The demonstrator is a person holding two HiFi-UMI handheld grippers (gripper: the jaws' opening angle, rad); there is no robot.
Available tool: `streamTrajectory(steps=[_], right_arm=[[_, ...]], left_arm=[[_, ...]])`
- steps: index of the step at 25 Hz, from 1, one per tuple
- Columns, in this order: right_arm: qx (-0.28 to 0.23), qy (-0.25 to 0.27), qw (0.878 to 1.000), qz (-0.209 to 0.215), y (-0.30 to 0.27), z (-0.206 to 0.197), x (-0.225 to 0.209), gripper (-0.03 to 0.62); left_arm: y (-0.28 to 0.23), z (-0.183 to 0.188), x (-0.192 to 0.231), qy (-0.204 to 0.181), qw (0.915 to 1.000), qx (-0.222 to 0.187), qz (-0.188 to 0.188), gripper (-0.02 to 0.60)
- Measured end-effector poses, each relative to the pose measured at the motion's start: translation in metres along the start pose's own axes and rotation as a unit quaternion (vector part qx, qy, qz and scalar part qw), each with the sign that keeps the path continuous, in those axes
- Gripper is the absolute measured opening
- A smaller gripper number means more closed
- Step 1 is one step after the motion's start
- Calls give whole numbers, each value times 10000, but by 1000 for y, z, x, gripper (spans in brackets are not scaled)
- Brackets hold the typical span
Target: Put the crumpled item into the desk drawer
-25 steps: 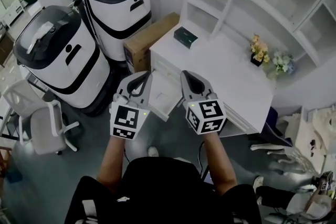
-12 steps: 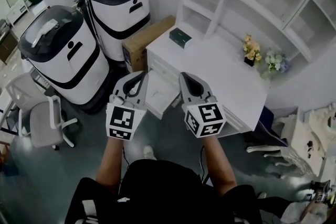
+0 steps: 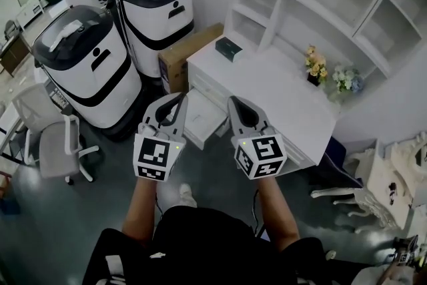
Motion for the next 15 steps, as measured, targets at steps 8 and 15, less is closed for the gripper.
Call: streamTrajectory(steps=[8,15], right_arm=[[-48,28,10000,41,32,2,8,-5],[-103,57,9999,92,50,3,16,-5]], left_arm=[[23,0,-23,-28,9999,57,108,6],[40,4,-37,-48,9999,13,133,6]])
Point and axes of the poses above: the fingertips, and each gripper's own axes: y backward along the fingers, x to its left, z out of its top, the point moved 3 cm from there along y, backward along the fingers, and after that the axes turned 5 degrees about y, right-handed, at the moved point
